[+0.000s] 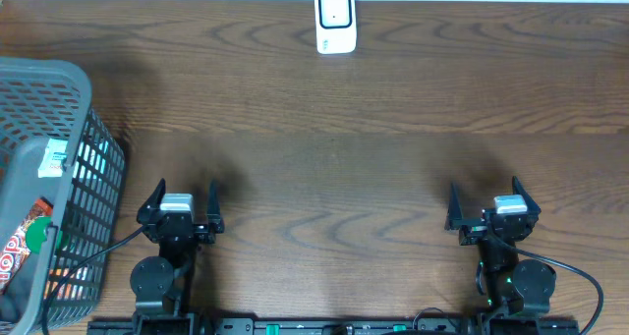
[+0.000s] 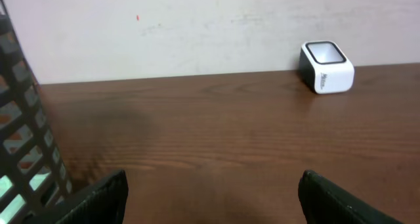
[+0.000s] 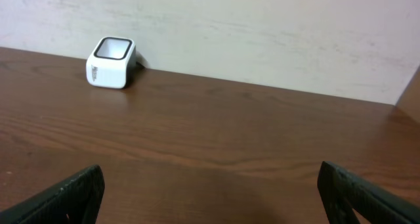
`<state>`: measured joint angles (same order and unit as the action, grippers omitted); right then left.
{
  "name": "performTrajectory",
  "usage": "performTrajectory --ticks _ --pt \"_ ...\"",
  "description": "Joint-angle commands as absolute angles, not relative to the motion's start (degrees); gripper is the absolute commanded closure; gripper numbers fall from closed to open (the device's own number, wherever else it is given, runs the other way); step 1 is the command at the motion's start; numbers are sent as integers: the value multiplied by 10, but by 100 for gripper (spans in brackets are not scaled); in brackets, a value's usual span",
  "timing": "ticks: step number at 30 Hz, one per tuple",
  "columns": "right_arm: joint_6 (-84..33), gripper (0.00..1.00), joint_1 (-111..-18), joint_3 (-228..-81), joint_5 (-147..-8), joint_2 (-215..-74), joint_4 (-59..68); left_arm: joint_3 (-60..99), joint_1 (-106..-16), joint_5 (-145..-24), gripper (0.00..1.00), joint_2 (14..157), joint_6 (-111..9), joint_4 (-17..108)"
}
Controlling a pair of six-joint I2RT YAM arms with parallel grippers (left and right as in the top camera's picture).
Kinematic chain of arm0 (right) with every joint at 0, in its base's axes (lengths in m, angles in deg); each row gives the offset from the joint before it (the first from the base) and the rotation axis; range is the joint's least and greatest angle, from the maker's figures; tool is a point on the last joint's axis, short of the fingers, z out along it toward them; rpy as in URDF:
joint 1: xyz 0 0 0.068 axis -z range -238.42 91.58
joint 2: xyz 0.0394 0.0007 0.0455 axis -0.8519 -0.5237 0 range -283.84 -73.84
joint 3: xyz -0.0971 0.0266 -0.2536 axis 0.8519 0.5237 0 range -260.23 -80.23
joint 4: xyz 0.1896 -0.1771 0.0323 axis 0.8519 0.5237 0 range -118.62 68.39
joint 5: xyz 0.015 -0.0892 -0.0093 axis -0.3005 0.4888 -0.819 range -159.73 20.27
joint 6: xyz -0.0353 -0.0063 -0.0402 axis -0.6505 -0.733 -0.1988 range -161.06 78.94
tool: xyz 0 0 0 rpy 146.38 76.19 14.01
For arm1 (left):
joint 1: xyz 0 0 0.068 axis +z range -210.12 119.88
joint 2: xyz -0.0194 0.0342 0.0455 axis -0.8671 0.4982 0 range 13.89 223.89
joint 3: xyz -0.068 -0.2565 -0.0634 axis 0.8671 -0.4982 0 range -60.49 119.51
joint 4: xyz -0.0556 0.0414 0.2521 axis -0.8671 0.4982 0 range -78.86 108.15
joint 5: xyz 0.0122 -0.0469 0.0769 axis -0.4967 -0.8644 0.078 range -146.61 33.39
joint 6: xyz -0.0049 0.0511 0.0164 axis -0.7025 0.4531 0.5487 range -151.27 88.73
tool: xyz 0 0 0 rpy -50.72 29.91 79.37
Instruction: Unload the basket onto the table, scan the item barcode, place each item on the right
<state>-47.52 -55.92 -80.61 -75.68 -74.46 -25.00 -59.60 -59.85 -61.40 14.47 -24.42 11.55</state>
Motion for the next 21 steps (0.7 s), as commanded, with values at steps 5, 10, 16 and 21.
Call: performTrajectory --ticks 5,10,16,21 --pt "-469 1 -556 -805 -756 -742 -248 -603 -598 -637 16 141 -230 128" --pt "-469 1 -556 -805 -756 -742 -248 -603 -598 -637 17 142 -230 146" --pt "-469 1 -556 -805 -756 -742 -248 -603 -598 -636 17 143 -230 146" --pt "-469 1 -556 -805 -756 -742 -248 -603 -598 -637 17 144 -238 146"
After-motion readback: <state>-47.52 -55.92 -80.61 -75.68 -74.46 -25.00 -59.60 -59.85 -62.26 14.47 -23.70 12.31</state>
